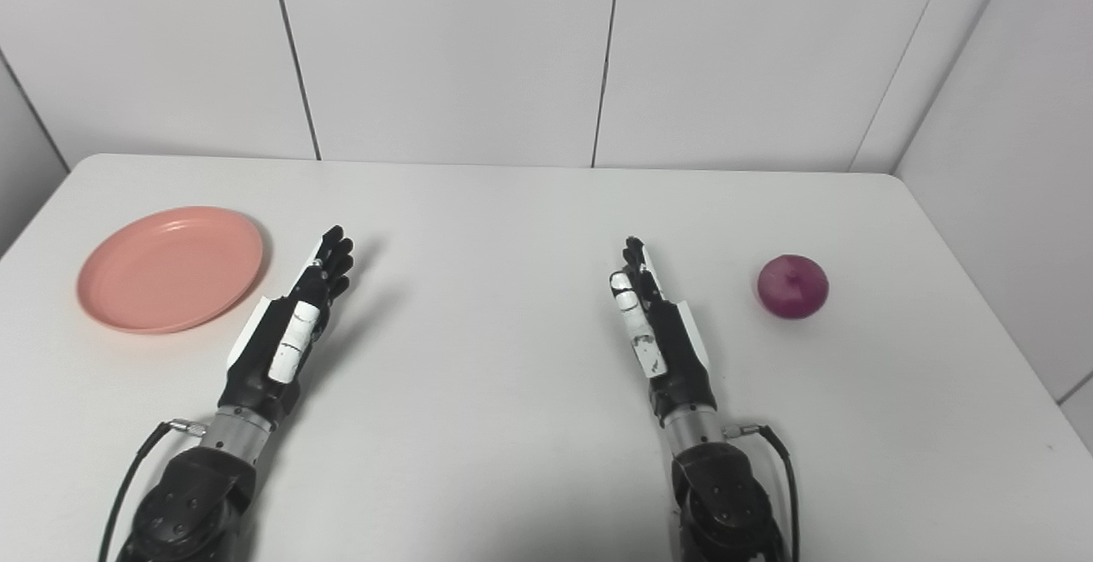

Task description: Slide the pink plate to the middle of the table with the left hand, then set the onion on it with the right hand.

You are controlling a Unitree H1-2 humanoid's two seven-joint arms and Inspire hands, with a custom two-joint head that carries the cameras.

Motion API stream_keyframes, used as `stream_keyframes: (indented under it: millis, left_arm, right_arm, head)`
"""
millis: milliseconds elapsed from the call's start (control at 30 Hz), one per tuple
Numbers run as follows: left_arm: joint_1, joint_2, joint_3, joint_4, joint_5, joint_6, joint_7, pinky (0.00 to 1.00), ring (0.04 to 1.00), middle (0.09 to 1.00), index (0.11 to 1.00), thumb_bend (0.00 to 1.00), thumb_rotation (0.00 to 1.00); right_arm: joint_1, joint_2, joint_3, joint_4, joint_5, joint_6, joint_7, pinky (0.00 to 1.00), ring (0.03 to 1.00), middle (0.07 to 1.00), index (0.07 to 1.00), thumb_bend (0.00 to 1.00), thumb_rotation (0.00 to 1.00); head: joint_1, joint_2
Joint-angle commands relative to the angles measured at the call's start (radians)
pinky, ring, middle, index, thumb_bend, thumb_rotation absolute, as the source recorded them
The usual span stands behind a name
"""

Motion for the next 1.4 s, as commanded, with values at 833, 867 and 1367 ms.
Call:
stream_keyframes:
  millis: [833, 867, 1367]
  left_arm:
    - [-0.008, -0.006, 0.001, 0.031, -0.071, 0.026, -0.023, 1.0, 1.0, 1.0, 1.0, 0.83, 1.0]
    - [-0.006, -0.005, 0.0, 0.027, -0.073, 0.032, -0.024, 1.0, 1.0, 1.0, 1.0, 0.83, 1.0]
    - [-0.008, -0.002, 0.0, 0.034, -0.071, 0.039, -0.025, 1.0, 1.0, 1.0, 1.0, 0.8, 1.0]
  right_arm:
    - [-0.037, 0.004, -0.005, 0.01, -0.002, -0.065, -0.014, 1.0, 1.0, 1.0, 1.0, 0.61, 1.0]
    - [-0.038, 0.004, -0.005, 0.011, -0.001, -0.066, -0.014, 1.0, 1.0, 1.0, 1.0, 0.61, 1.0]
    - [-0.041, 0.003, -0.006, 0.018, 0.004, -0.055, -0.01, 1.0, 1.0, 1.0, 1.0, 0.64, 1.0]
  head:
    - [-0.005, -0.032]
    - [-0.005, -0.032]
    - [-0.011, -0.039]
